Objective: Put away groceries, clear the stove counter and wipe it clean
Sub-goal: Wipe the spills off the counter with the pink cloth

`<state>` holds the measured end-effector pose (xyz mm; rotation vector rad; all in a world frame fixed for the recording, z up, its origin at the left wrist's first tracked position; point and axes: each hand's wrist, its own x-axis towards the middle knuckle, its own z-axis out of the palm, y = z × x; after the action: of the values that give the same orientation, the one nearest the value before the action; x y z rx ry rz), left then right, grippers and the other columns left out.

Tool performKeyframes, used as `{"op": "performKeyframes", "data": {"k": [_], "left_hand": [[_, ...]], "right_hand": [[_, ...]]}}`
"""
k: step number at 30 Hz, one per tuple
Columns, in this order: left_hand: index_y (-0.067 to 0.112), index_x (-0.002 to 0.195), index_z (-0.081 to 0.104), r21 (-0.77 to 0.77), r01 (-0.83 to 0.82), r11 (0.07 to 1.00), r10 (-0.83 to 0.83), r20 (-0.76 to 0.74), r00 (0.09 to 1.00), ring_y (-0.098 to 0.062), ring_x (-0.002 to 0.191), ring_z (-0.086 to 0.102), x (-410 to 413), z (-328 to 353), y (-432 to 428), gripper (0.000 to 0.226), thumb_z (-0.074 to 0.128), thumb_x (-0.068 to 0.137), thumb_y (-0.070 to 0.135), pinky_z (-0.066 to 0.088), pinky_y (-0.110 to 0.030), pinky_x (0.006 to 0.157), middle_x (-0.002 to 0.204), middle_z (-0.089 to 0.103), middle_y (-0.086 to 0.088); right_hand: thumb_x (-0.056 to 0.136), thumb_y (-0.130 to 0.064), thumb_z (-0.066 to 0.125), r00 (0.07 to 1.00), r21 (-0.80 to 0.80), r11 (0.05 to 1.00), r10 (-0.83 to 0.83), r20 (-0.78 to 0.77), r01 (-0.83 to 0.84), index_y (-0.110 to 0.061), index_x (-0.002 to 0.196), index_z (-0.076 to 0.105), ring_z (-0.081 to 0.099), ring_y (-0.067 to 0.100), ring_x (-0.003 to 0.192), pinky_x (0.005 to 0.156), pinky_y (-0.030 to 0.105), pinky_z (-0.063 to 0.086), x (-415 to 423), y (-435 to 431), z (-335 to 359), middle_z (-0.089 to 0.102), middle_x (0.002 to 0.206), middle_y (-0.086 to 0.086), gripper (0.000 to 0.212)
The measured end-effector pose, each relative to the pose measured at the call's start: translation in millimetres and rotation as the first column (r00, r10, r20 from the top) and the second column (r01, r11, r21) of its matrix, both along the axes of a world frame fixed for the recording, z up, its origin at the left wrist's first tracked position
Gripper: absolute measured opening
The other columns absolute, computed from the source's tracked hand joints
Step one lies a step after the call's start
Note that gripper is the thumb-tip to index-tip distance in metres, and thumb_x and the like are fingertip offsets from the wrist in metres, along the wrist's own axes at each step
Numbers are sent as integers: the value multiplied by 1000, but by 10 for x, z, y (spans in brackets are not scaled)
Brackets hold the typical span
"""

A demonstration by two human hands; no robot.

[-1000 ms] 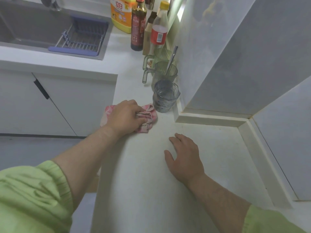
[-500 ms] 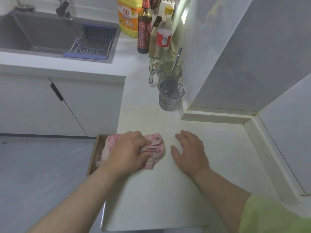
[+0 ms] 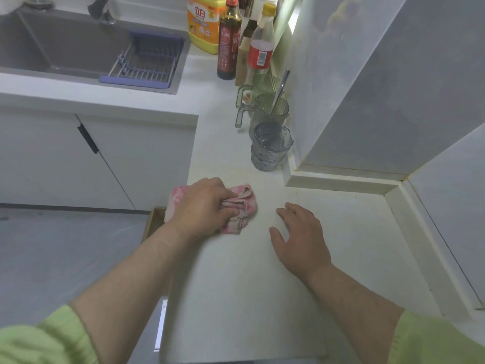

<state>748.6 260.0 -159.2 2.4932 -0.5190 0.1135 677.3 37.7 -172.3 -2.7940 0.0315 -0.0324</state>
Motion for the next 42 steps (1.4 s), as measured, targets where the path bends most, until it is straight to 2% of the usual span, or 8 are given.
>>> {"op": "performKeyframes", "data": {"k": [4, 10, 20, 27, 32, 35, 39, 42], "left_hand": [[11, 77, 71, 6, -10, 1000, 10, -24, 1000, -27, 77, 52, 302, 5, -40, 33, 63, 68, 42, 41, -34, 67, 75, 54, -2], [15, 89, 75, -39, -33, 999, 32, -19, 999, -29, 84, 54, 630, 64, -102, 21, 75, 74, 29, 44, -36, 73, 82, 58, -9], [13, 98, 75, -42, 1, 999, -2, -26, 1000, -30, 89, 57, 972, 68, -86, 30, 76, 73, 28, 47, -37, 80, 86, 60, -11], [10, 90, 74, -23, 1, 1000, -2, -28, 1000, -27, 85, 54, 681, 64, 47, 28, 77, 73, 31, 45, -36, 74, 82, 56, -5], [11, 87, 74, -76, -29, 997, 20, -114, 993, -24, 81, 52, 250, 107, 212, 32, 72, 70, 38, 43, -37, 72, 77, 53, -1], [16, 92, 75, -118, -98, 988, 81, -146, 986, -22, 84, 50, -57, 131, 295, 21, 77, 73, 25, 39, -33, 71, 75, 51, 4], [16, 75, 71, -87, -95, 992, 79, -176, 981, -22, 77, 48, -385, 144, 389, 14, 72, 73, 29, 39, -35, 68, 71, 48, 4], [16, 64, 65, -87, -96, 992, 72, -245, 967, -21, 73, 47, -540, 179, 492, 19, 64, 71, 33, 40, -36, 66, 67, 45, 6]], "right_hand": [[81, -55, 35, 1000, -10, 1000, -5, 13, 5, -16, 129, 59, 44, 25, 132, 112, 38, 28, 9, 1, -7, 52, 139, 6, 66], [81, -52, 38, 1000, -7, 1000, -6, 26, 6, -15, 126, 61, 47, 26, 129, 111, 40, 31, 20, 5, -15, 55, 137, 7, 62], [81, -52, 37, 1000, -6, 1000, -20, 9, 20, -15, 127, 60, 45, 25, 131, 112, 39, 27, 9, 16, -4, 53, 138, 6, 63], [81, -50, 39, 1000, -11, 1000, -23, -3, 23, -14, 125, 61, 47, 26, 128, 109, 38, 30, 12, 54, 40, 54, 135, 8, 61], [80, -51, 37, 999, -28, 999, -41, -23, 41, -15, 125, 60, 46, 26, 127, 108, 36, 30, 11, 67, 74, 54, 136, 7, 62], [81, -52, 32, 998, -27, 999, -48, -42, 47, -13, 127, 60, 46, 28, 129, 110, 37, 28, -15, 90, 92, 52, 138, 9, 66], [88, -40, 46, 986, 61, 992, -98, -133, 107, -12, 135, 53, 35, 24, 139, 114, 26, 16, -63, 183, 181, 43, 147, 8, 55], [89, -20, 61, 976, 268, 940, -187, -113, 211, -8, 126, 59, 49, 19, 126, 99, 9, 23, -176, 379, 354, 55, 131, 5, 39]]}}
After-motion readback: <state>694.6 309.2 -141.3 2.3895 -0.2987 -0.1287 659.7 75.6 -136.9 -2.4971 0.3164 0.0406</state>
